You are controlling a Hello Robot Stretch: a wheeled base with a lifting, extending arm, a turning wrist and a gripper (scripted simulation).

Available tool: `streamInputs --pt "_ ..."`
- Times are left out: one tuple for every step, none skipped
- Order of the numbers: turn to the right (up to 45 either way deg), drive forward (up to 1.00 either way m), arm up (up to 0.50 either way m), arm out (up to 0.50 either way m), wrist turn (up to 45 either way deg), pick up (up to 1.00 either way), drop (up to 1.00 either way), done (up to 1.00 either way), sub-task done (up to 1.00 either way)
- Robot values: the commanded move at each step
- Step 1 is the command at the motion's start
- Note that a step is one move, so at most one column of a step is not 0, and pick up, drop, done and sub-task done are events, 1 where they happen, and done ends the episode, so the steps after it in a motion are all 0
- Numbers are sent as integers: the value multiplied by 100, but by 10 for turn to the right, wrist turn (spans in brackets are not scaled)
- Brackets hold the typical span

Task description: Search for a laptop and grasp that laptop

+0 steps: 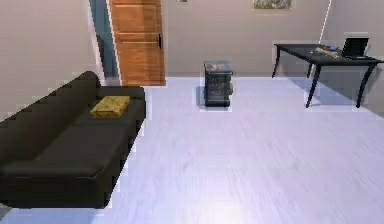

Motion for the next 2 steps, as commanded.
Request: streamInputs --pt "210 0 0 0 0 0 0 0 0" --pt "0 80 0 0 0 0 0 0 0"
